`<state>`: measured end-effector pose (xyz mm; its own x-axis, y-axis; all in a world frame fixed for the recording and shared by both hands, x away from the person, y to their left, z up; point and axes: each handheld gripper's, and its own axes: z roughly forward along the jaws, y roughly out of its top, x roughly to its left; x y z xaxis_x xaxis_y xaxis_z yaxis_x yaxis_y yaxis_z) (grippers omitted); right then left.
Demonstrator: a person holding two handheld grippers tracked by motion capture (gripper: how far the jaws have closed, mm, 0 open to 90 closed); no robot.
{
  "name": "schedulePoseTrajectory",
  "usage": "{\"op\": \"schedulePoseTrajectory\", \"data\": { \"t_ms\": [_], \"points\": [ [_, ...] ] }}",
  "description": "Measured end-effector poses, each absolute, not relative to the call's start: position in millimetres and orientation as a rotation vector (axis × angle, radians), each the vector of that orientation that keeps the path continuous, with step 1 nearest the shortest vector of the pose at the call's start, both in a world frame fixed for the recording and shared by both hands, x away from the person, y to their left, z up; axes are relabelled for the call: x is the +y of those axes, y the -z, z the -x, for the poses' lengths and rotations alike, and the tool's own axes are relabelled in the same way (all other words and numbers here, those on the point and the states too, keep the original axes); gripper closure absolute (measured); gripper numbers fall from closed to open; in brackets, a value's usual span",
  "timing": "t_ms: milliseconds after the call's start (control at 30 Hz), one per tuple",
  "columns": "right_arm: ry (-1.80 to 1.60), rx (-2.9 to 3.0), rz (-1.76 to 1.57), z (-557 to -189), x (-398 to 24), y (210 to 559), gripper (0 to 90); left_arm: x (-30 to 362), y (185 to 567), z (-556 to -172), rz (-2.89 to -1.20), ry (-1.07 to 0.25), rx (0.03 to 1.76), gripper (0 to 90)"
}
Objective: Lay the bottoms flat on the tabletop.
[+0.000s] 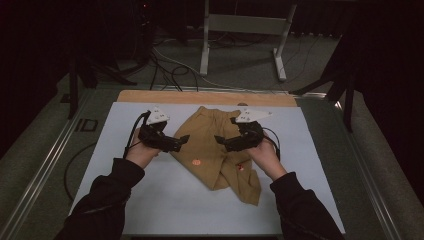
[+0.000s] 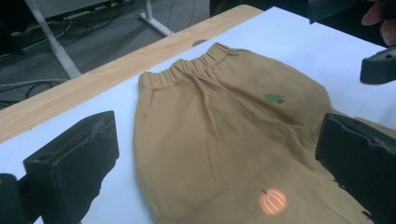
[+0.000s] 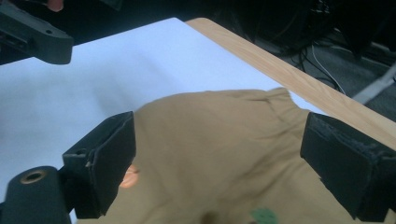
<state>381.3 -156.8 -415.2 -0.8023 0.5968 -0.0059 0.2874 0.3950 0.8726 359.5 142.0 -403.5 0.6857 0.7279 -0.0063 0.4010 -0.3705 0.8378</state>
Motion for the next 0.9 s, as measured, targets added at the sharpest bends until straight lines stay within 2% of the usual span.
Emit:
{"op": "schedulePoseTrajectory", "data": {
  "t_ms": [600, 900],
  "points": [
    [-1.373, 2.498, -0.592, -337, -103, 433, 12.7, 173, 422, -289, -1.965, -0.444, 0.854, 0.7],
    [-1.363, 2.589, -0.581, -335, -78, 454, 12.1, 183, 443, -259, -1.953, -0.494, 0.886, 0.7]
  ]
}}
